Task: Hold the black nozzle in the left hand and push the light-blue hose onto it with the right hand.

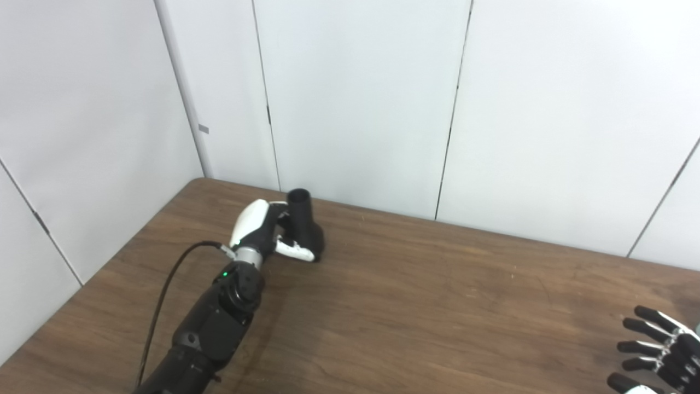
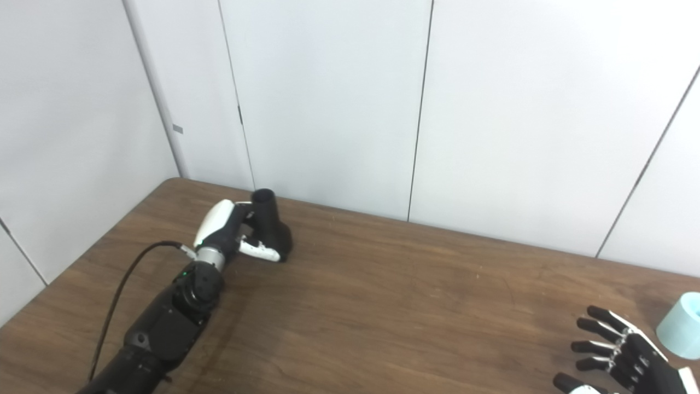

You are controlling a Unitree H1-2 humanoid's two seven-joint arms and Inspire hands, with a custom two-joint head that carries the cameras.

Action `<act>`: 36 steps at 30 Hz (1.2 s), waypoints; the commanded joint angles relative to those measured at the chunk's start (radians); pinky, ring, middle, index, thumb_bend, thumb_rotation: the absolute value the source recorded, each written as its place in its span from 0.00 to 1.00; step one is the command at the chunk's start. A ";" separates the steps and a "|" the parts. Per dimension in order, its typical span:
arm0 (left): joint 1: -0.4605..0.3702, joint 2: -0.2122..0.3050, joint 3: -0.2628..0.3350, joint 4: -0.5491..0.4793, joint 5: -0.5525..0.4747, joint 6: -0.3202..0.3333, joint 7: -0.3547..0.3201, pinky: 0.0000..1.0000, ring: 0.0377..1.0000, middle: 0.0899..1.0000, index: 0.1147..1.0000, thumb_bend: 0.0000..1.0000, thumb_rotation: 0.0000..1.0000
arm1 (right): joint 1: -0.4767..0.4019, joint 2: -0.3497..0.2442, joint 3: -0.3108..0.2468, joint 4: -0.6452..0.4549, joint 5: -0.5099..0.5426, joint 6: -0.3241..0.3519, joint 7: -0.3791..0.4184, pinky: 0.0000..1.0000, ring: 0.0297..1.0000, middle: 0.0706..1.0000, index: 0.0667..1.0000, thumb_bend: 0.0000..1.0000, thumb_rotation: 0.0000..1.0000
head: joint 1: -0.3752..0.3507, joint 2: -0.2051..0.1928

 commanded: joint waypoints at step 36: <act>0.110 -0.167 -0.387 -0.229 0.064 -0.276 -0.280 1.00 0.60 0.43 0.42 0.53 0.00 | -0.060 0.067 0.035 -0.156 -0.072 0.109 -0.066 0.51 0.62 0.71 0.76 0.75 0.13 | -0.274 0.069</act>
